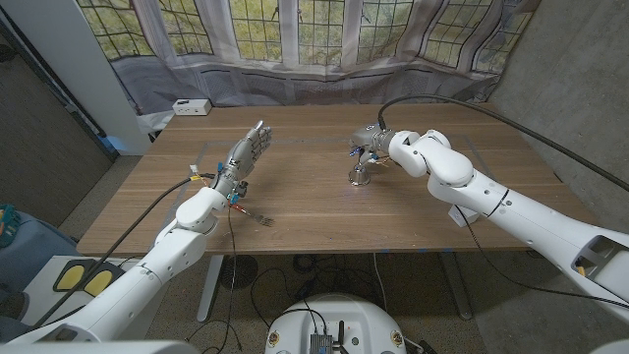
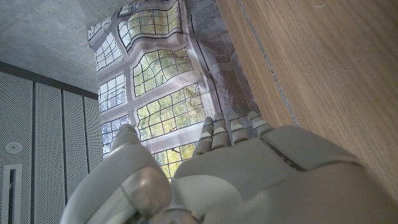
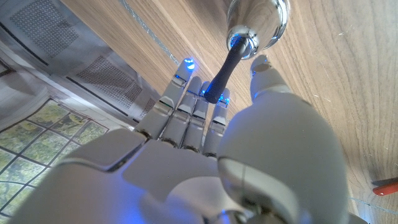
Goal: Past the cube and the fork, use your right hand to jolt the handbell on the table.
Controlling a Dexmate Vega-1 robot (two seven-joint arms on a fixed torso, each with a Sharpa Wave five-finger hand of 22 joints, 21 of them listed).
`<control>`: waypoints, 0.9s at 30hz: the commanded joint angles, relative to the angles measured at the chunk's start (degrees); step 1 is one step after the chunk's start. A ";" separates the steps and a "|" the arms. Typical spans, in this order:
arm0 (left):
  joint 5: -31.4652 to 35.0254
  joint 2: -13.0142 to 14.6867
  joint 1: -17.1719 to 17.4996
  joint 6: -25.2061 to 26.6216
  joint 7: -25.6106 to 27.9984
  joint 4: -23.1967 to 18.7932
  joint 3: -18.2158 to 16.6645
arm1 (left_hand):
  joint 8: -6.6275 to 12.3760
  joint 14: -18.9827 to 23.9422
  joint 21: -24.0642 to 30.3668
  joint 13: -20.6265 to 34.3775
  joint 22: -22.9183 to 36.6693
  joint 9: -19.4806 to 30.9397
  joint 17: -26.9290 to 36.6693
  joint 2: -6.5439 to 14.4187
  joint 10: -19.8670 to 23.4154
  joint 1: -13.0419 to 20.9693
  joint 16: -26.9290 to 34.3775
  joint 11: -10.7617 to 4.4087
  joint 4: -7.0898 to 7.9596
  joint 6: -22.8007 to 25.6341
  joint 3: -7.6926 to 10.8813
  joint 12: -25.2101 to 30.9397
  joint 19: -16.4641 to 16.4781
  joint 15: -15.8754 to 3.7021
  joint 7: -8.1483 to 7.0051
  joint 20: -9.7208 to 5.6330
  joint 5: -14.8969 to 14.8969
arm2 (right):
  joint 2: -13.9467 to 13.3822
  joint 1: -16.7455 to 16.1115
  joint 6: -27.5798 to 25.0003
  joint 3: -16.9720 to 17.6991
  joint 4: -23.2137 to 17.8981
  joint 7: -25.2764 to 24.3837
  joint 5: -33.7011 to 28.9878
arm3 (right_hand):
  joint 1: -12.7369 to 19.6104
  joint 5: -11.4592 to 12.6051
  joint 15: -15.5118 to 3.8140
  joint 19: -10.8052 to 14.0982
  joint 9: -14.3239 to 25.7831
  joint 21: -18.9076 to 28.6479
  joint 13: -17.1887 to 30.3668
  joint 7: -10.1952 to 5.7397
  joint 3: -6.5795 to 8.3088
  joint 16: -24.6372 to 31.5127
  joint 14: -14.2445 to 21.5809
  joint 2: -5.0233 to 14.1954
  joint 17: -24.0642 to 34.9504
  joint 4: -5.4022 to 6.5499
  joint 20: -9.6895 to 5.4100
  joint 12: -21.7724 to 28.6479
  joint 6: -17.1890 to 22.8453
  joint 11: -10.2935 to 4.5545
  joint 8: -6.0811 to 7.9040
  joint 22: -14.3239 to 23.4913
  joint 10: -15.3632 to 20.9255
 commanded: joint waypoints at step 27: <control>-0.11 0.73 -0.56 1.18 -0.77 -0.12 0.19 | 0.27 0.05 -0.05 0.23 0.22 0.18 0.19 0.24 0.42 0.16 -0.01 -0.05 -0.09 0.32 0.80 0.12 -0.06 0.09 -0.04 0.18 -0.07 | -3.04 -8.65 1.73 10.34 -4.08 -16.37 15.33 | -17.05 0.11 4.34 -12.94 -0.97 -16.53 -6.54 4.93 -2.82 0.76 -22.55 1.51 -6.15 4.99 1.93 0.02 -25.43 3.29 -0.27 0.24 -22.32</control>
